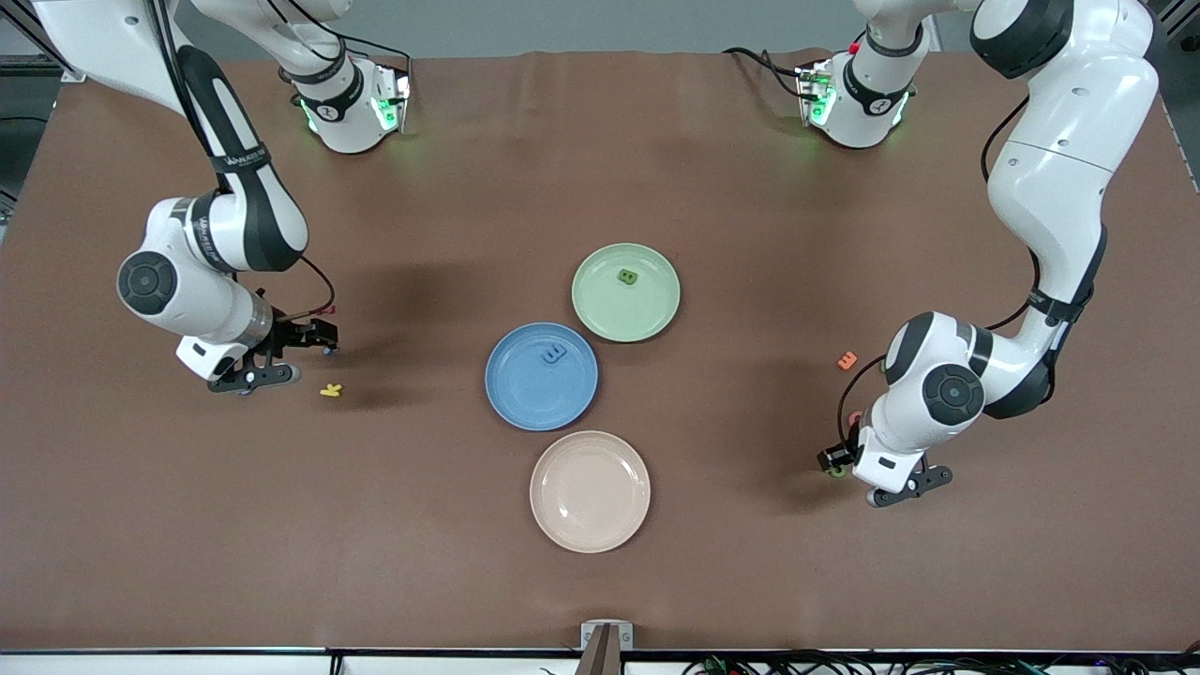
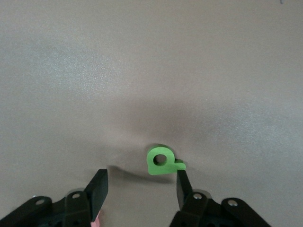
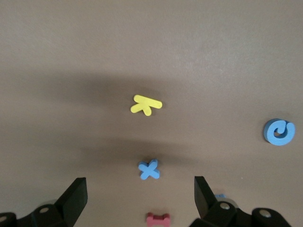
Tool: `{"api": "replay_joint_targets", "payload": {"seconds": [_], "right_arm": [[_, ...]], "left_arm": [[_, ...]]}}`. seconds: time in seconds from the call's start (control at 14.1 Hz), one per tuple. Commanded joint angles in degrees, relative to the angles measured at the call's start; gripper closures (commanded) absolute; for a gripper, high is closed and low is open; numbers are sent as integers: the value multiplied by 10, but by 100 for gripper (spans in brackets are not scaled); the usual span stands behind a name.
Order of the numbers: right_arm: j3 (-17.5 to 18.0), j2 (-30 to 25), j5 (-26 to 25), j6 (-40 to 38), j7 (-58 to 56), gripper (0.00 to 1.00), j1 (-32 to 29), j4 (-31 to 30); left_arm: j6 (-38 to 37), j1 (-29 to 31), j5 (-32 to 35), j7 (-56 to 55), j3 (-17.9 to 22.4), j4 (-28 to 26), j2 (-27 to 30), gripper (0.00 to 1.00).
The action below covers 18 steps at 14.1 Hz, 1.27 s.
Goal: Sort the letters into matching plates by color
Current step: 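Reach the left gripper to the green p while the right gripper reaches the blue x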
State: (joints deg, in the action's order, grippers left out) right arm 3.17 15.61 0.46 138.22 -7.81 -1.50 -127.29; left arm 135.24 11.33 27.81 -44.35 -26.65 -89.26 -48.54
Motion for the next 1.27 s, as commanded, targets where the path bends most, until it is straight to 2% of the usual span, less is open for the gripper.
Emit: {"api": "replay_joint_targets", "payload": {"seconds": [0.0,0.21,0.49,0.85,1.2], "right_arm": [[11,-10,-10,48,-25,0,-17,-34],[11,0,-12,99,-31,5,-17,-61],[11,21,-12,163,-31,17,-16,-85],[11,31,-12,169,-31,29,-16,-92],[11,48,-12,177,-31,32,-18,-91]], "left_arm": [[-1,-5,6,7,1,14,-12,33],[-1,-15,6,8,1,22,-13,33],[-1,-21,7,8,1,31,-21,33],[6,-20,8,20,1,40,-29,33],[11,-17,8,22,2,44,-33,33]]}}
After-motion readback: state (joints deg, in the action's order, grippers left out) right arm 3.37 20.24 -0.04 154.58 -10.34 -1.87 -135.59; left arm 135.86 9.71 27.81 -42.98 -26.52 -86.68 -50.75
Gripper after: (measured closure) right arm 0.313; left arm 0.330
